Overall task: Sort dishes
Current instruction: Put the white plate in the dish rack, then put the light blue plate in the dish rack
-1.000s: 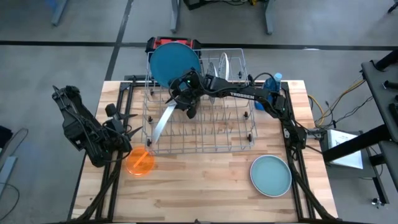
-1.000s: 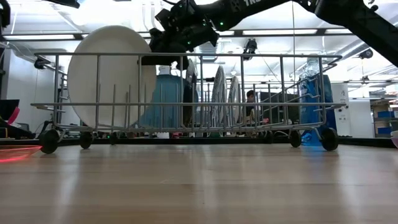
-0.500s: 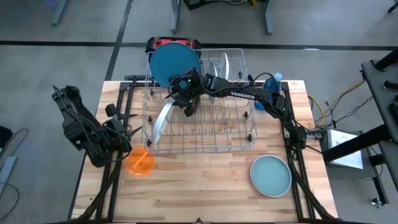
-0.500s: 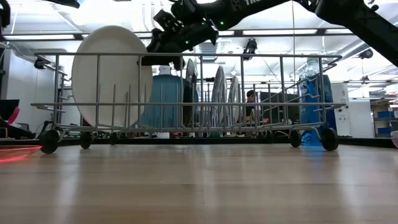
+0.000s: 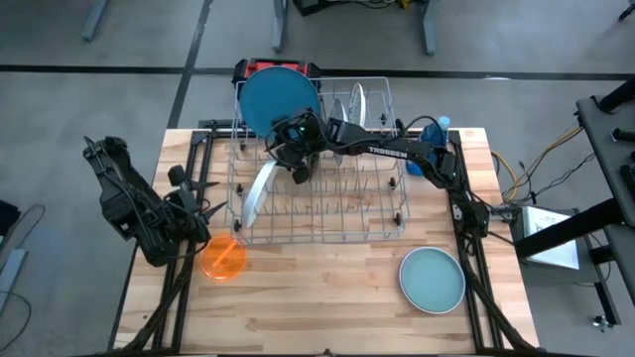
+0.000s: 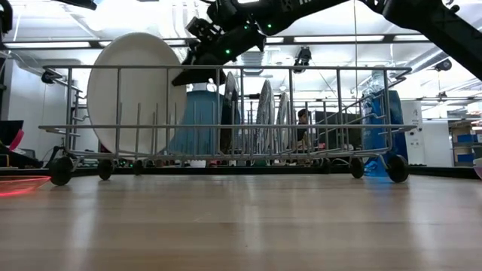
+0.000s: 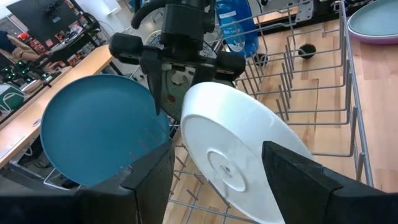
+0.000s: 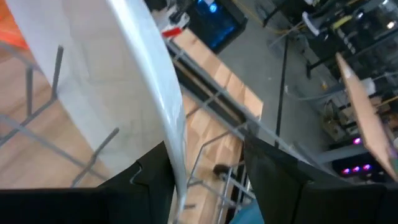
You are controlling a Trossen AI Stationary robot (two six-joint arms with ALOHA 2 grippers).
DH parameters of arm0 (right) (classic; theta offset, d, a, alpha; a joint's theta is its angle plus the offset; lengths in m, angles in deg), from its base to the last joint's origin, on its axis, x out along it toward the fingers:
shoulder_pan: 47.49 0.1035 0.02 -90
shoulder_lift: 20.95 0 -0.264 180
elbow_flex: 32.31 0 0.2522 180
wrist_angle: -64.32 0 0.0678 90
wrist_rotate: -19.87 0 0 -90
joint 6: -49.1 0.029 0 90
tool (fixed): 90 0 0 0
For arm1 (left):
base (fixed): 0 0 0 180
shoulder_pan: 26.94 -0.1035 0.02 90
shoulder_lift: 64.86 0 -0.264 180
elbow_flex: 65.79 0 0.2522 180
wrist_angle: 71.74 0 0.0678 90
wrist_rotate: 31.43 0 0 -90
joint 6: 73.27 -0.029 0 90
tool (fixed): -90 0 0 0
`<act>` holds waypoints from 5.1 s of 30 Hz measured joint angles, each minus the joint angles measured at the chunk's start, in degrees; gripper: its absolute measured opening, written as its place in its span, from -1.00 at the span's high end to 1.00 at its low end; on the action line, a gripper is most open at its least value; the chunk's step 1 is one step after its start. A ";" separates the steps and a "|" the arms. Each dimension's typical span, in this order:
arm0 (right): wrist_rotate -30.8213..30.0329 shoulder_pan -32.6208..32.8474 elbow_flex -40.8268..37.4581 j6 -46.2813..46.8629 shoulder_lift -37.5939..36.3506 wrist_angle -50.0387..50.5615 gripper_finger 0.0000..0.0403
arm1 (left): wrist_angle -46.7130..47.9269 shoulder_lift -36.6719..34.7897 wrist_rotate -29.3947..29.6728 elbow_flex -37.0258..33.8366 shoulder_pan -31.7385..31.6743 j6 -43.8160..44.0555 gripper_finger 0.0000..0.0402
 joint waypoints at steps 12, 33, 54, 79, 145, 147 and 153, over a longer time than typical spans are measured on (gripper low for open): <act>-0.16 0.27 0.00 1.45 -3.02 6.86 0.03 | 0.00 0.00 -0.04 0.00 0.01 0.02 -0.16; -9.71 0.30 0.00 8.28 -13.64 22.41 -0.05 | -1.19 1.74 -13.55 0.00 0.00 5.44 -0.16; -22.43 12.34 -17.61 35.82 -33.88 36.75 0.54 | -4.83 21.36 -40.62 -0.24 3.43 15.21 -0.15; -29.20 43.36 -55.40 108.29 -52.76 43.16 0.94 | -14.63 23.32 -22.86 6.51 4.55 -0.69 -0.15; -25.18 65.90 -51.22 120.64 -36.32 36.13 1.00 | -22.84 23.40 -8.16 9.73 4.42 -14.00 -0.15; -27.66 66.15 -47.73 119.18 -36.34 39.45 1.00 | -25.56 23.60 -9.42 9.73 4.42 -17.35 -0.15; -38.82 66.71 -39.86 110.63 -36.37 40.51 1.00 | -32.99 25.15 -10.52 9.73 4.13 -28.35 -0.15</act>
